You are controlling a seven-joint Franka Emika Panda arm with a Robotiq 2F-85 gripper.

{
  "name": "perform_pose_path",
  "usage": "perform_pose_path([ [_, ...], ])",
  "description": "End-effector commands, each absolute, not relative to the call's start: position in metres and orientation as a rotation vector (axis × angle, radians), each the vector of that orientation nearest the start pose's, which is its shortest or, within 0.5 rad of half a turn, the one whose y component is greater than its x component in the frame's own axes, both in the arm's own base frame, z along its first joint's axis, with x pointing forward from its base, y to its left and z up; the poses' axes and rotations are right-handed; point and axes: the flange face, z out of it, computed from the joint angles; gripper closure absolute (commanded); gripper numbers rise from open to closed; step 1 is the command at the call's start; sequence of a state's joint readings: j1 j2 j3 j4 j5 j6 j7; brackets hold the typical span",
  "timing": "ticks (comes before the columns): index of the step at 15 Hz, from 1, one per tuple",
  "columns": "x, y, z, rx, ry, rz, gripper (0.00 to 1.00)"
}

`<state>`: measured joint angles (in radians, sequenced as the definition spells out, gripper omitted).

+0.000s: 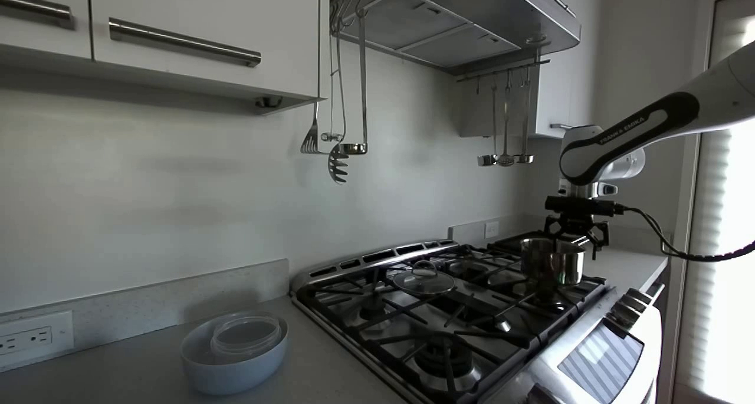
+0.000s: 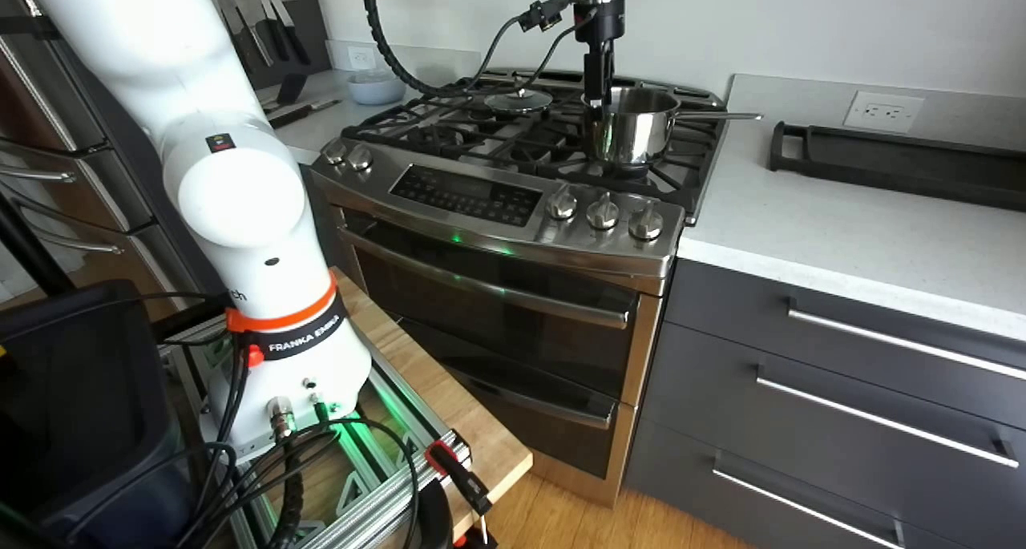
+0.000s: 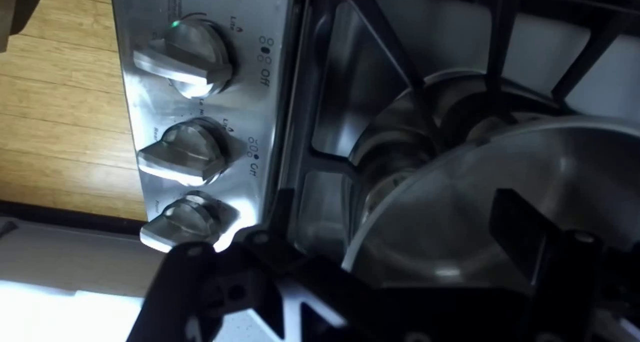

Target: Move the silver pot to the left

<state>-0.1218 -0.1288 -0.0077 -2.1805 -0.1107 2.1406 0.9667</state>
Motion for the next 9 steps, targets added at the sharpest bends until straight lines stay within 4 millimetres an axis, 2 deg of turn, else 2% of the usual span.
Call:
perform_pose_path([
  [1, 0.510, -0.075, 0.440, -2.682, 1.644, -0.159, 0.28],
  [2, 0.510, -0.075, 0.439, -2.677, 1.650, -0.148, 0.29],
  [3, 0.510, -0.076, 0.437, -2.672, 1.658, -0.139, 0.36],
  [4, 0.509, -0.077, 0.435, -2.669, 1.664, -0.129, 0.47],
  [9, 0.507, -0.080, 0.429, -2.656, 1.680, -0.106, 0.85],
])
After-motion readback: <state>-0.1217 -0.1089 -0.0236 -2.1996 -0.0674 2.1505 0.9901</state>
